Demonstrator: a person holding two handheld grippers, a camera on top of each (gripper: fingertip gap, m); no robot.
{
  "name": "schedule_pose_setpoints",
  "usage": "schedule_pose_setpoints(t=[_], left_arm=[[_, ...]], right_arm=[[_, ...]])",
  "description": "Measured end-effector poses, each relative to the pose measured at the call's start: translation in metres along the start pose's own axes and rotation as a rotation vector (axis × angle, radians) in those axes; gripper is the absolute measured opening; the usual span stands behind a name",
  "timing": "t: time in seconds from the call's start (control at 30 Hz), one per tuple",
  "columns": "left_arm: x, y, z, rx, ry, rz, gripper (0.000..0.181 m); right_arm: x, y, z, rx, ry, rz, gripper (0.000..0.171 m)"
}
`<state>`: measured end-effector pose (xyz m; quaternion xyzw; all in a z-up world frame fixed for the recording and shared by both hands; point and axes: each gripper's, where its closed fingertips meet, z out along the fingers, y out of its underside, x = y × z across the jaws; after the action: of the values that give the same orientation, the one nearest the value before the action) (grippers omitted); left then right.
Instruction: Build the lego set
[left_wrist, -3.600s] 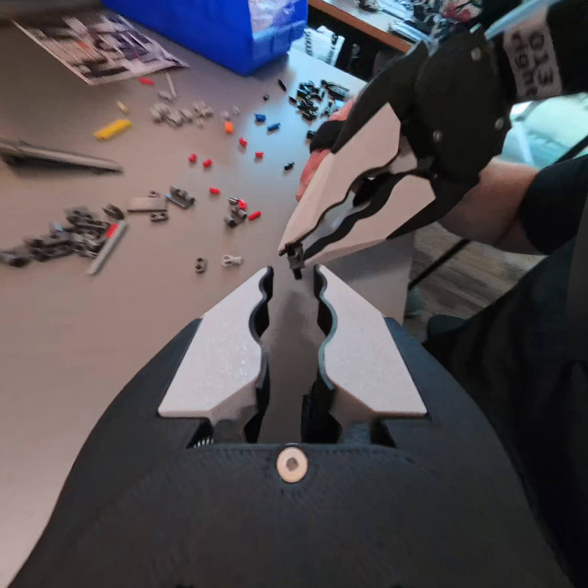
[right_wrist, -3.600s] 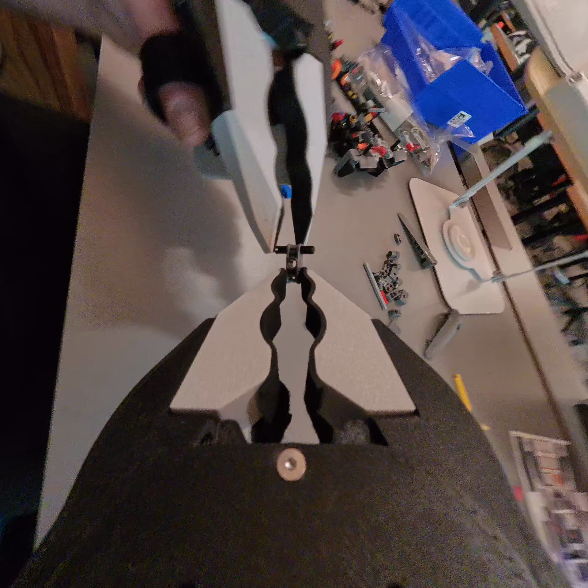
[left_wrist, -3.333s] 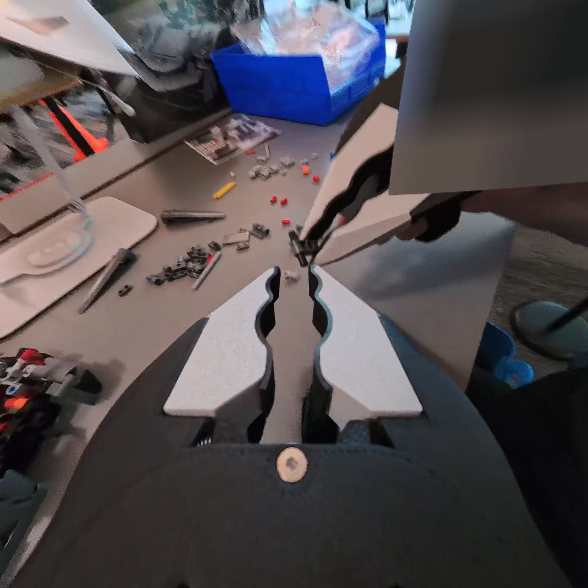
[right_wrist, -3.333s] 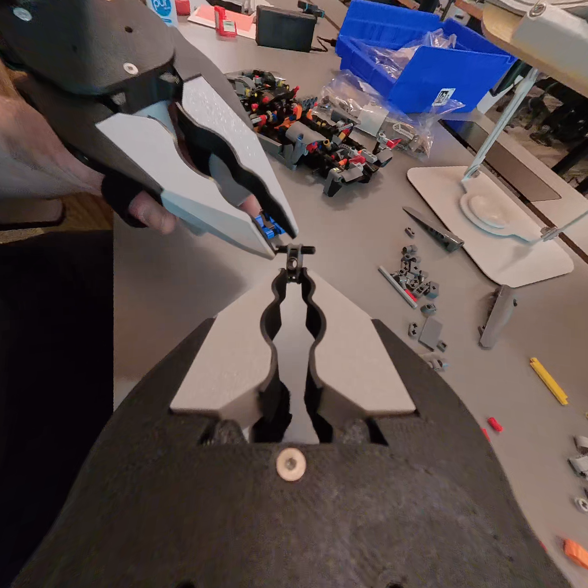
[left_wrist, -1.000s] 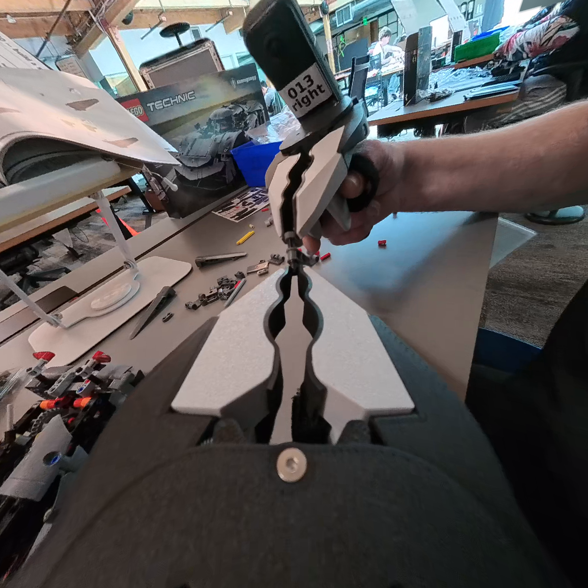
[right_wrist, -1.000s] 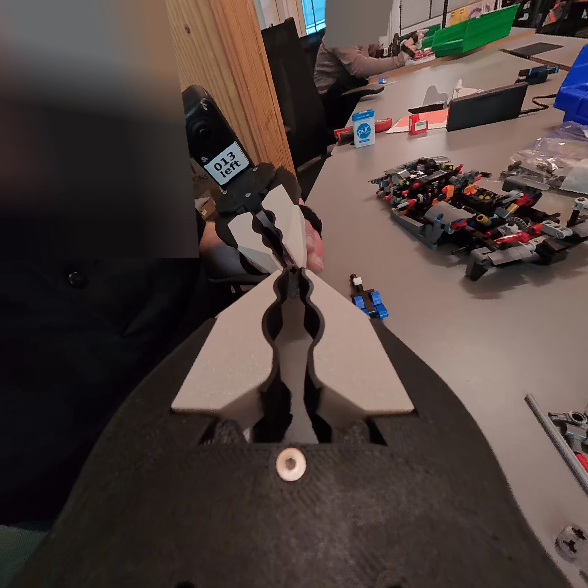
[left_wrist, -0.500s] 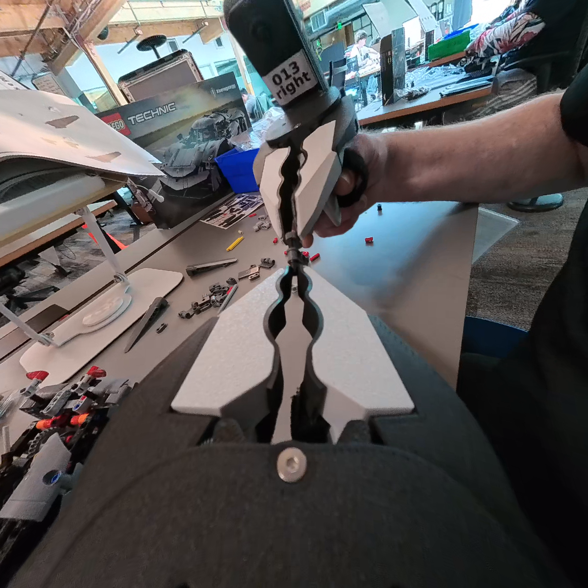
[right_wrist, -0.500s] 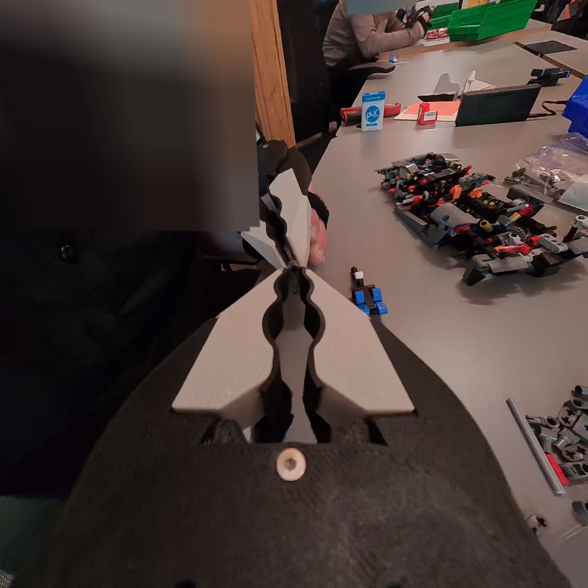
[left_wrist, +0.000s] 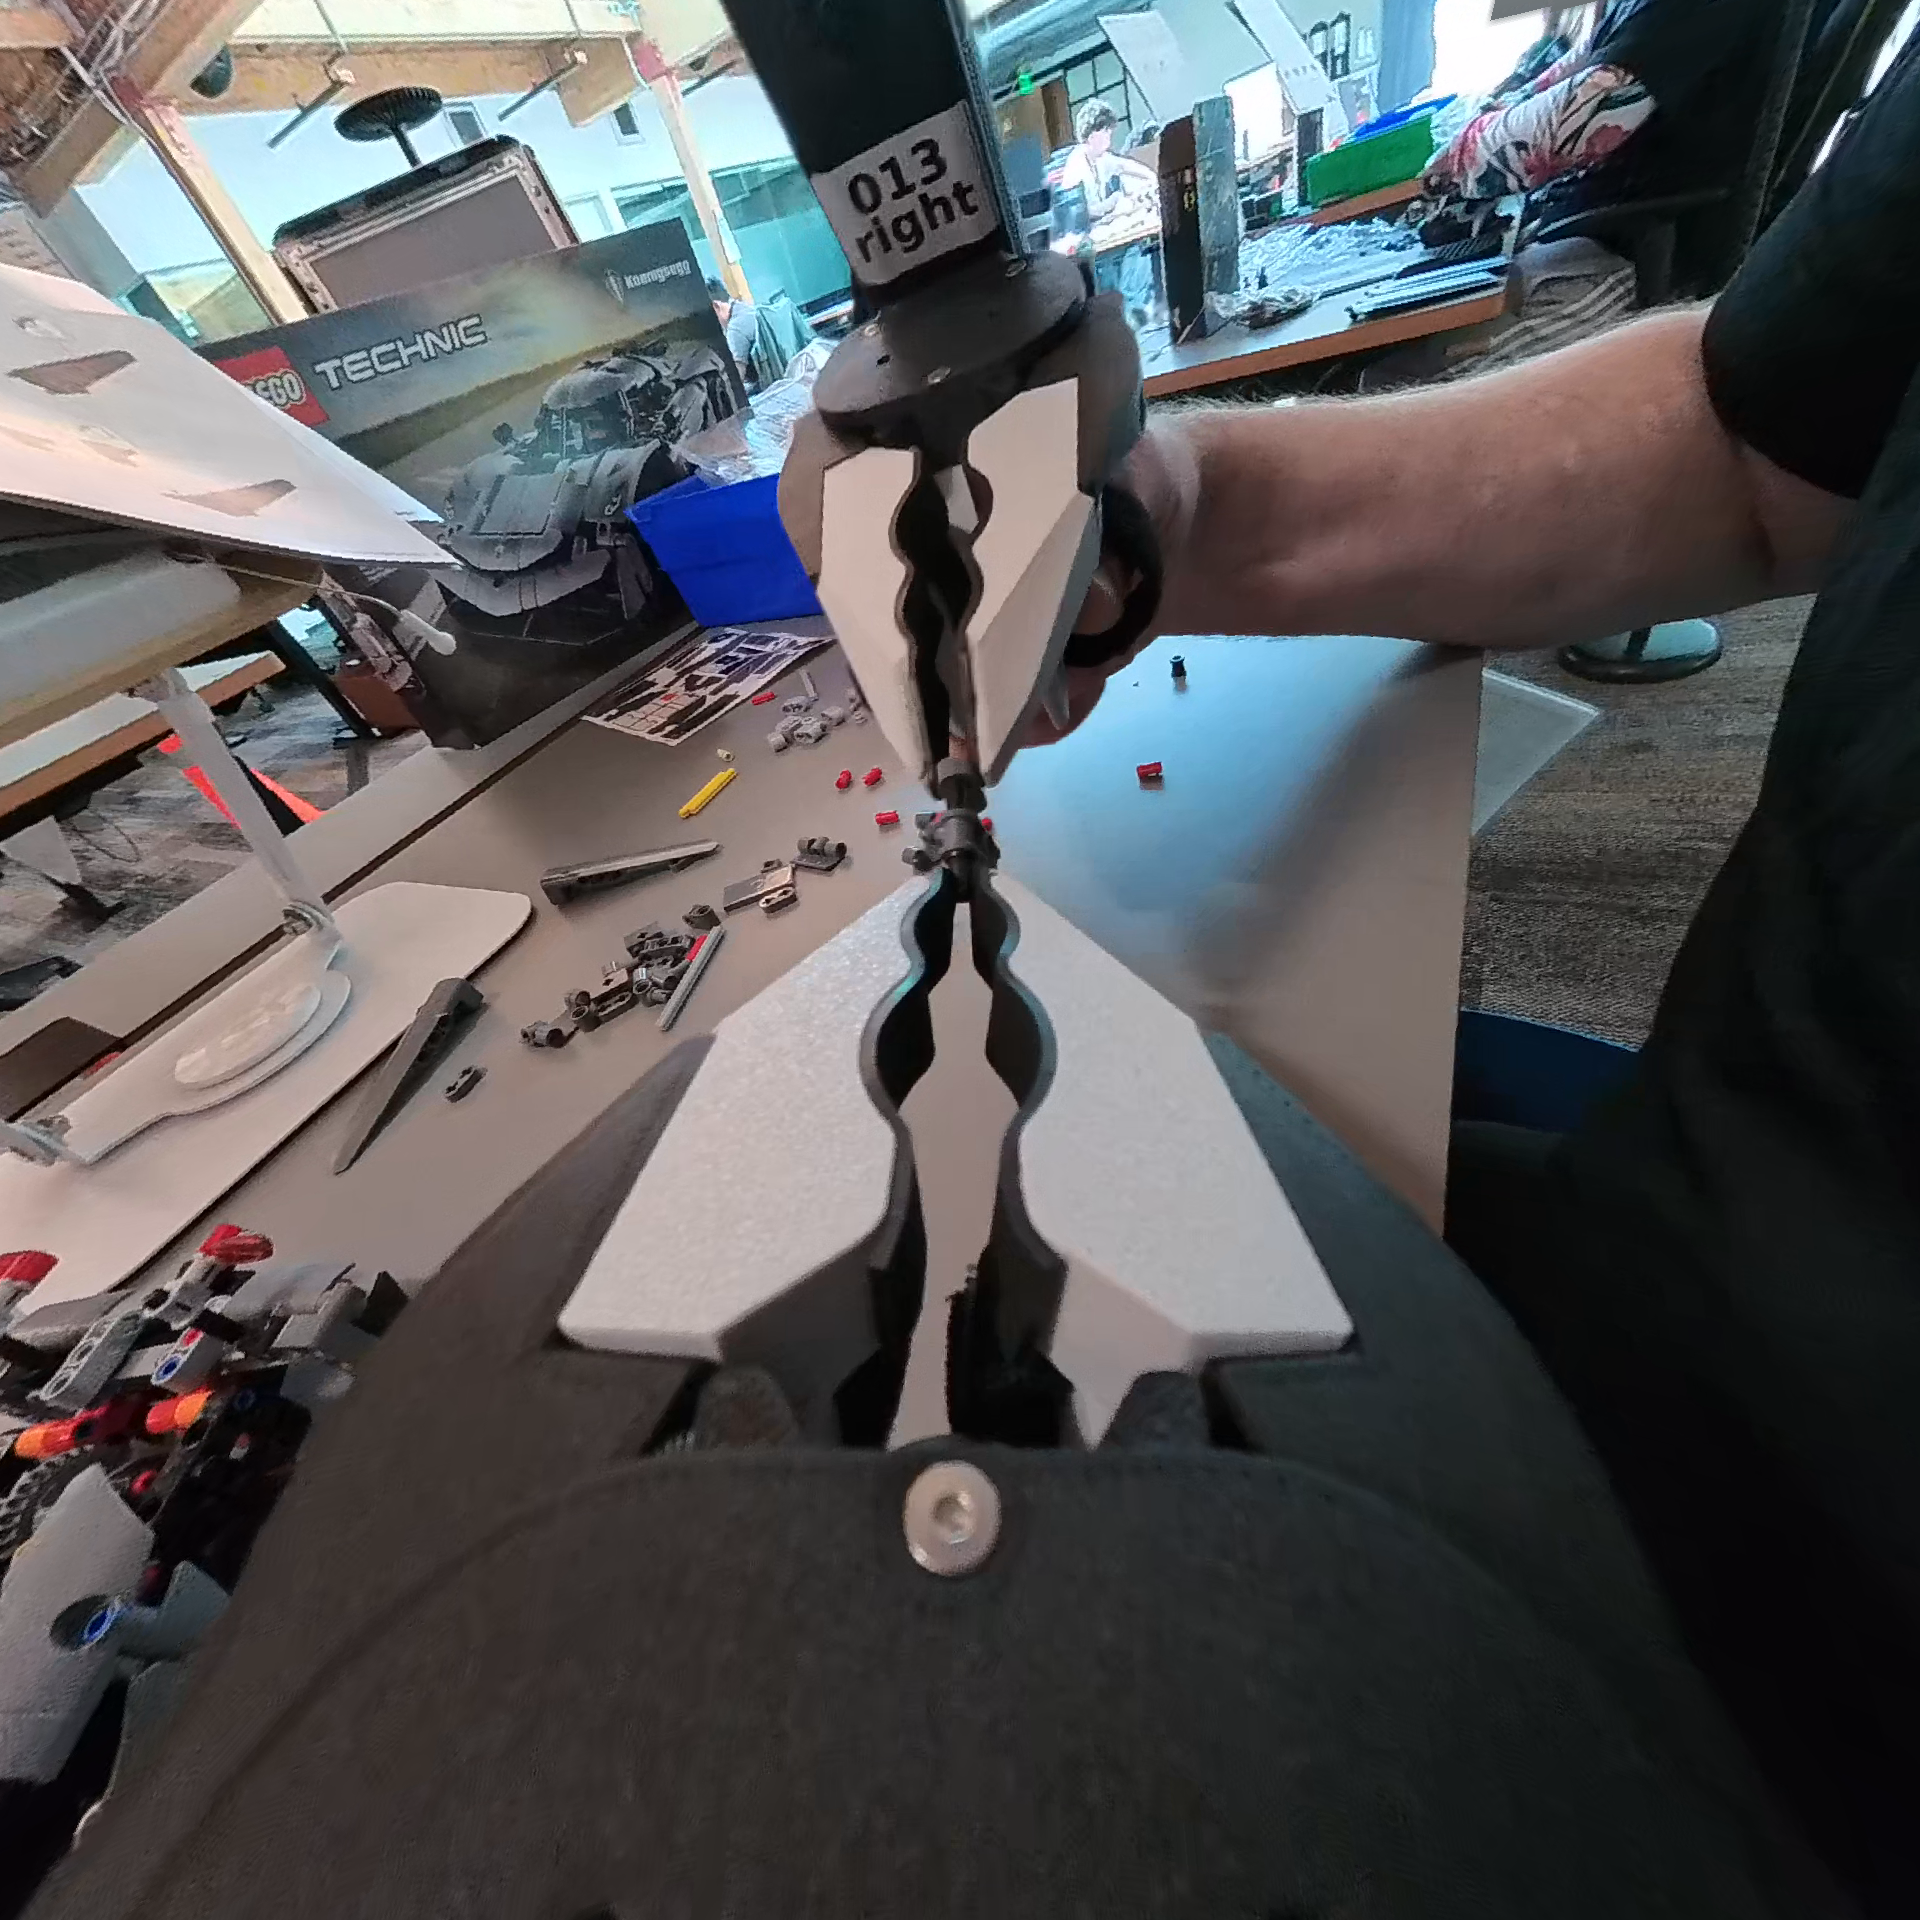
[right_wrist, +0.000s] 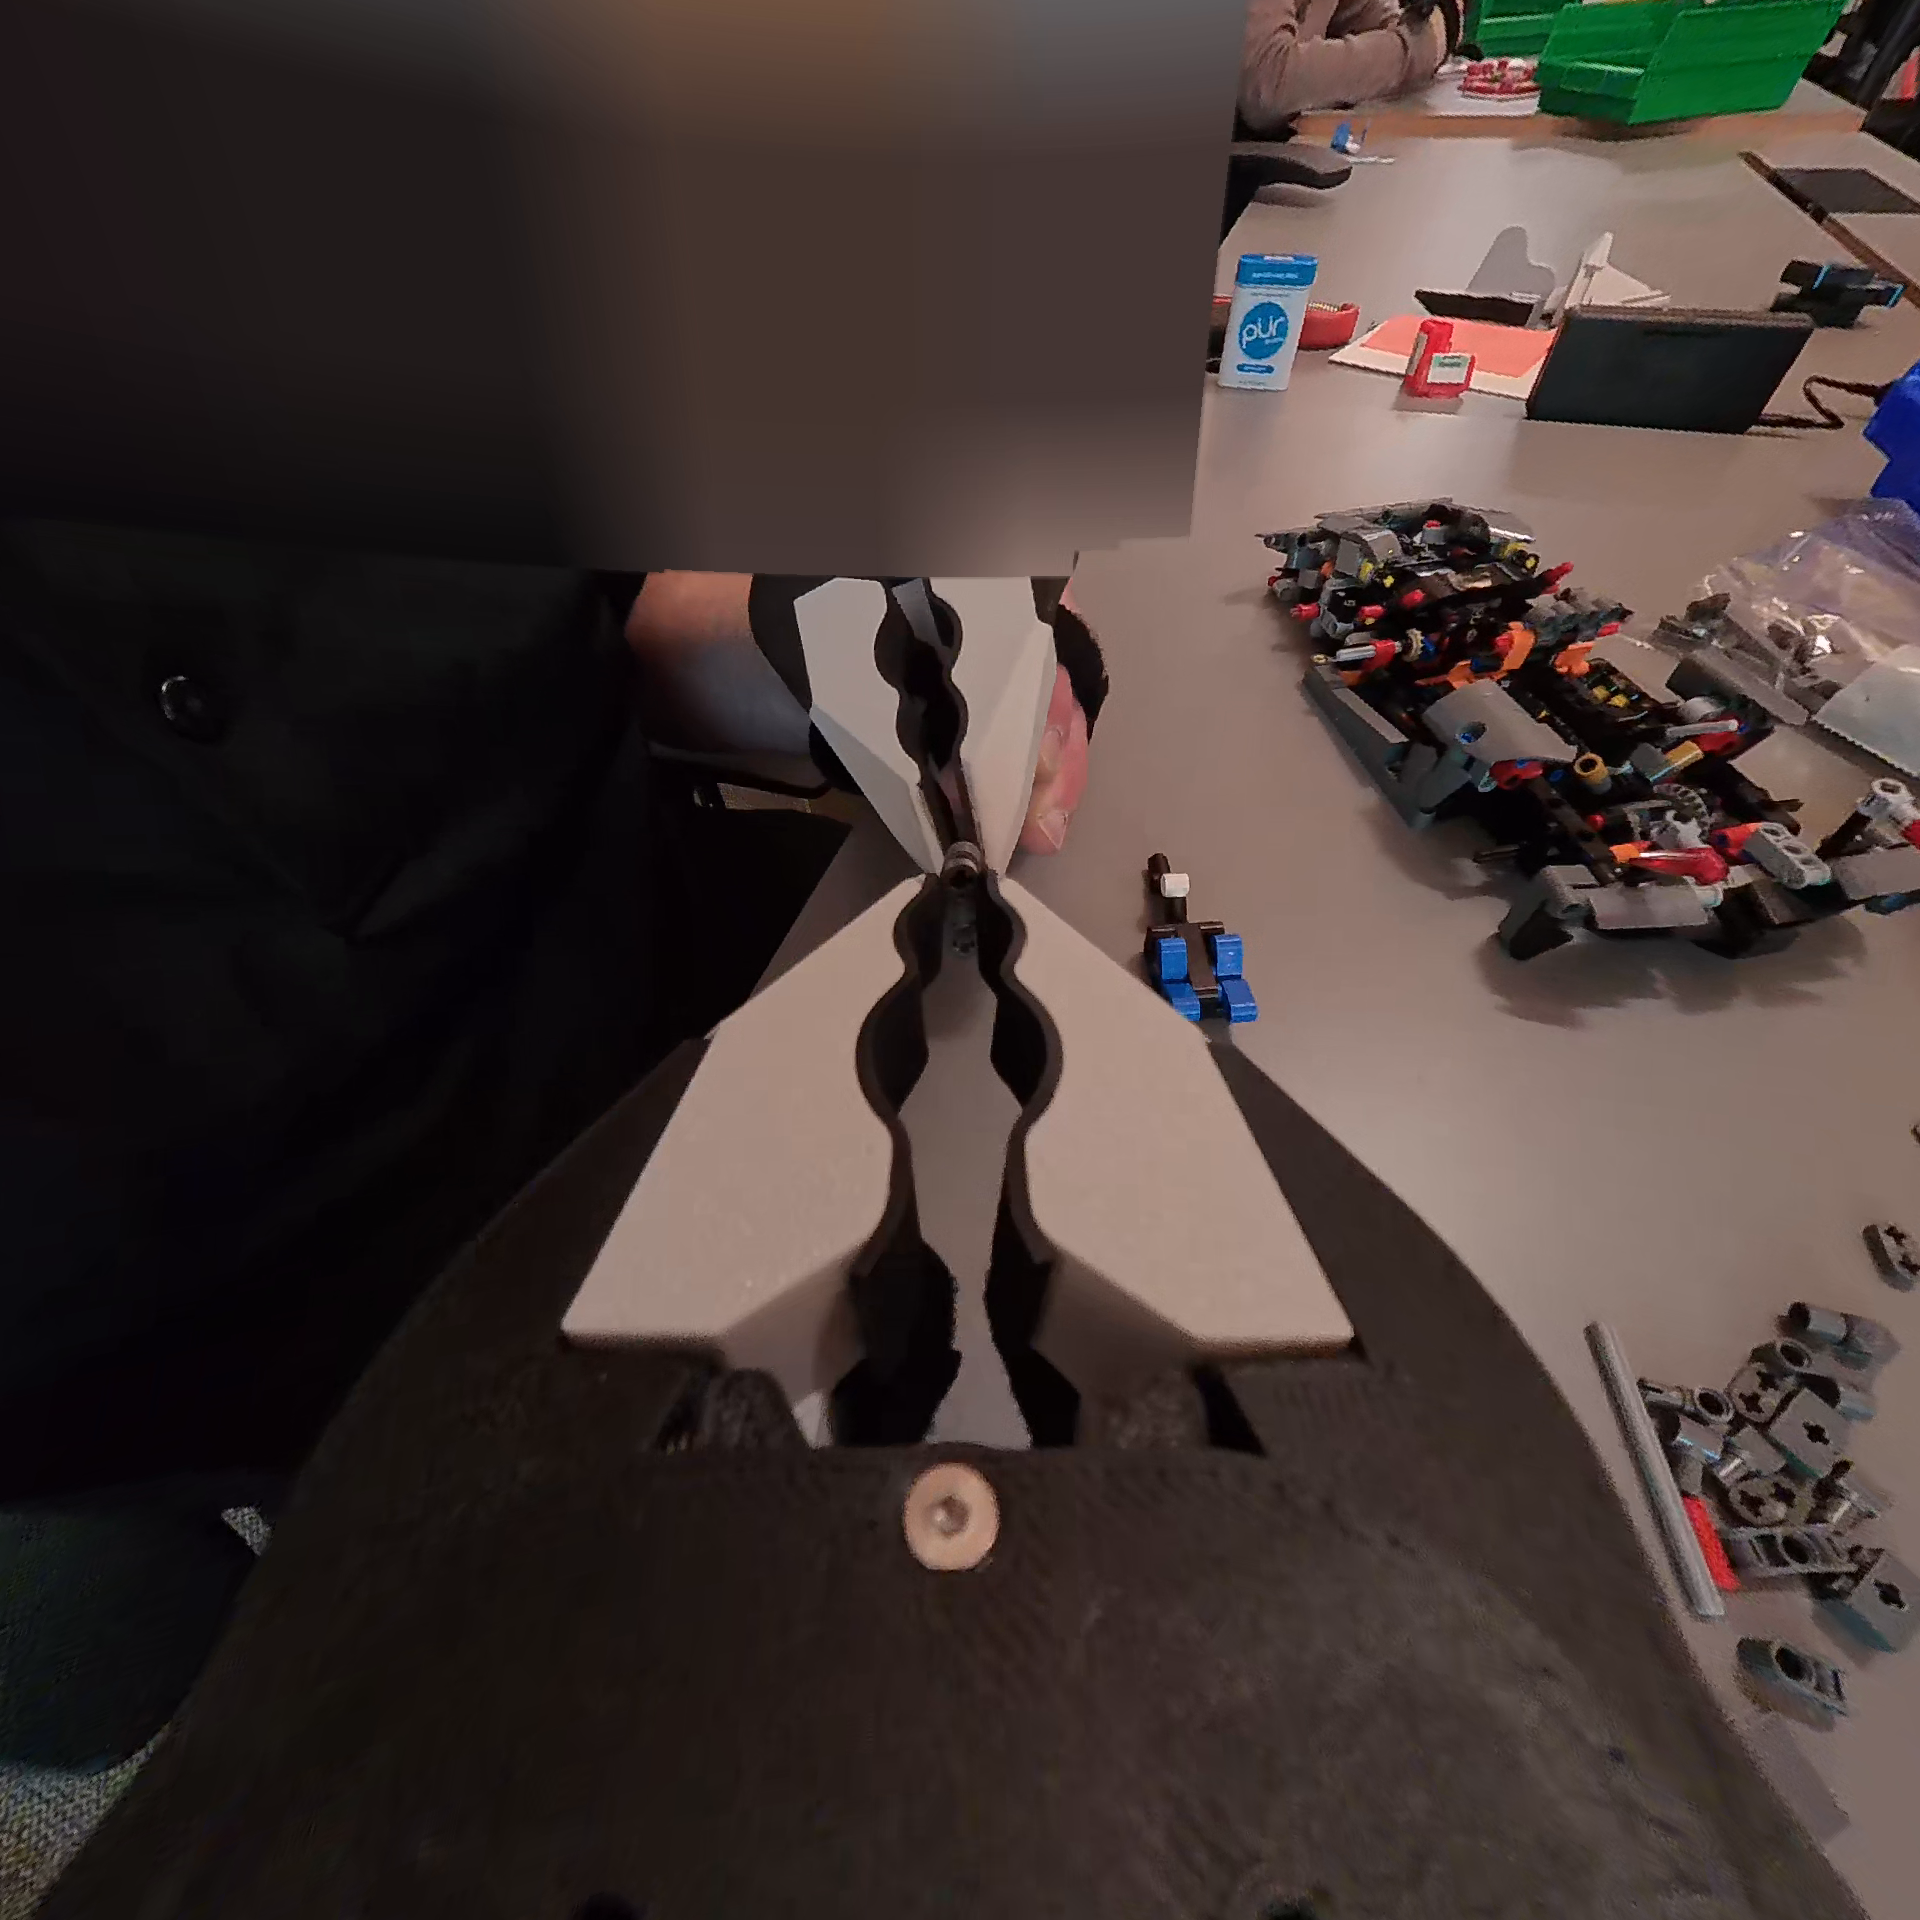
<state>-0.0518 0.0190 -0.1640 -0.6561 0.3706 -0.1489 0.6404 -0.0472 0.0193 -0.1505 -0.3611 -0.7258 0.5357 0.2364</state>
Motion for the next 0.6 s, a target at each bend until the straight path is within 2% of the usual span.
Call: schedule_pose_setpoints(t=[0.23, 0.6], left_arm=[[0.0035, 0.0002, -0.0008, 0.001, 0.036, -0.001, 0.001], [0.0021, 0.0054, 0.0028, -0.04, 0.03, -0.006, 0.001]], right_arm=[[-0.0042, 0.0003, 0.0015, -0.033, 0.008, -0.053, 0.003], [-0.0023, 0.0037, 0.0019, -0.139, 0.125, -0.186, 0.003]])
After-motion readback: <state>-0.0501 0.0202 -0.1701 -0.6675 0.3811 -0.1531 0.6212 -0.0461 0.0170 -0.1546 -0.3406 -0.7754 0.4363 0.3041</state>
